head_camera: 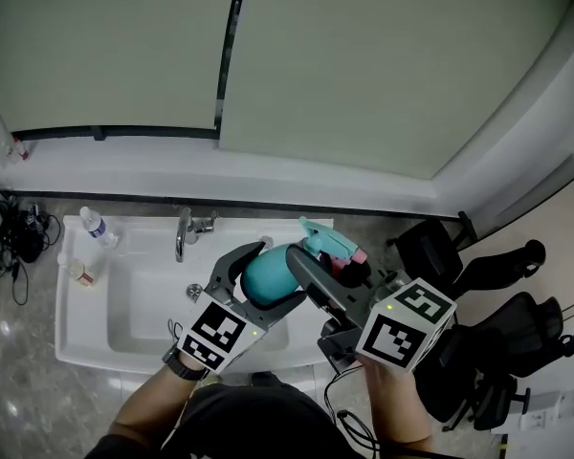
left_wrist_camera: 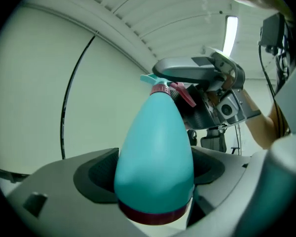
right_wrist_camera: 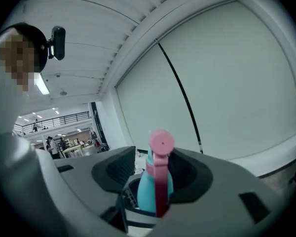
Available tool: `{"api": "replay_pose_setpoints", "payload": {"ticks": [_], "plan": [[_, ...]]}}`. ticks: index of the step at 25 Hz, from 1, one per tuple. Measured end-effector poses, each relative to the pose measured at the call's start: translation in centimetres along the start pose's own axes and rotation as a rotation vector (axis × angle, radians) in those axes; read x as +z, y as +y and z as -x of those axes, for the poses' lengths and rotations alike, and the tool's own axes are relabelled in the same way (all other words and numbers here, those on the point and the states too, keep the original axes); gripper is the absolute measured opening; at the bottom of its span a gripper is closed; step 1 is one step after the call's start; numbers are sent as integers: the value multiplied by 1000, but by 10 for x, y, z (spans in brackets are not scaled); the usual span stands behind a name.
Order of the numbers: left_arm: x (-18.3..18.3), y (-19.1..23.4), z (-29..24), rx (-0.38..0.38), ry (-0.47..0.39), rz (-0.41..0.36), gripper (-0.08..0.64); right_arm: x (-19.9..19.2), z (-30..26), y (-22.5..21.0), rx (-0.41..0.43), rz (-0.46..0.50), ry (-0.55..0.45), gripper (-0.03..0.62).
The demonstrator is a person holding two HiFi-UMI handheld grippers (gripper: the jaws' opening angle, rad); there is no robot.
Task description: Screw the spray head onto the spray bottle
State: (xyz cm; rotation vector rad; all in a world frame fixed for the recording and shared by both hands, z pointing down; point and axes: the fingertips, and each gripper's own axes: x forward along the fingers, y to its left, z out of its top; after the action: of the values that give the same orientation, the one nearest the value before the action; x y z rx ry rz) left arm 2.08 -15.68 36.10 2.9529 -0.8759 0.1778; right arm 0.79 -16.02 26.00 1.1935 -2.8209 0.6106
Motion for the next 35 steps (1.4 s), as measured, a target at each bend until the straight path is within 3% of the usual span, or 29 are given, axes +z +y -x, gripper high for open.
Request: {"api": "replay_pose_setpoints", "payload": {"ticks": [6, 9, 13, 14, 16, 19, 22, 27, 30, 32, 35], "plan": [[17, -21, 14, -270, -96, 148, 417, 16, 43, 29, 228, 82, -23, 212], [30, -43, 28, -457, -132, 175, 418, 32, 82, 37, 470, 100, -90, 212], [44, -89, 56, -797, -162, 222, 419, 44, 112, 41, 778, 136, -193, 212], [45, -100, 63, -887, -165, 238, 419, 40, 110, 47, 840, 161, -180, 214], [47, -122, 76, -1043, -156, 260, 419, 29, 101, 65, 970, 215, -123, 281], [46, -146, 85, -1193, -135, 281, 419, 15, 96, 103, 1169, 313, -39, 331], [41, -158, 87, -1242, -114, 293, 419, 0, 98, 133, 1289, 417, 23, 331], [36, -155, 87, -1231, -103, 314, 419, -12, 102, 153, 1328, 460, 47, 313], [36, -150, 86, -1214, -111, 323, 419, -10, 99, 152, 1299, 446, 45, 153], [37, -145, 83, -1176, -113, 302, 419, -8, 92, 150, 1255, 438, 49, 111], [34, -135, 77, -1088, -111, 258, 419, -6, 81, 146, 1160, 442, 48, 101]]}}
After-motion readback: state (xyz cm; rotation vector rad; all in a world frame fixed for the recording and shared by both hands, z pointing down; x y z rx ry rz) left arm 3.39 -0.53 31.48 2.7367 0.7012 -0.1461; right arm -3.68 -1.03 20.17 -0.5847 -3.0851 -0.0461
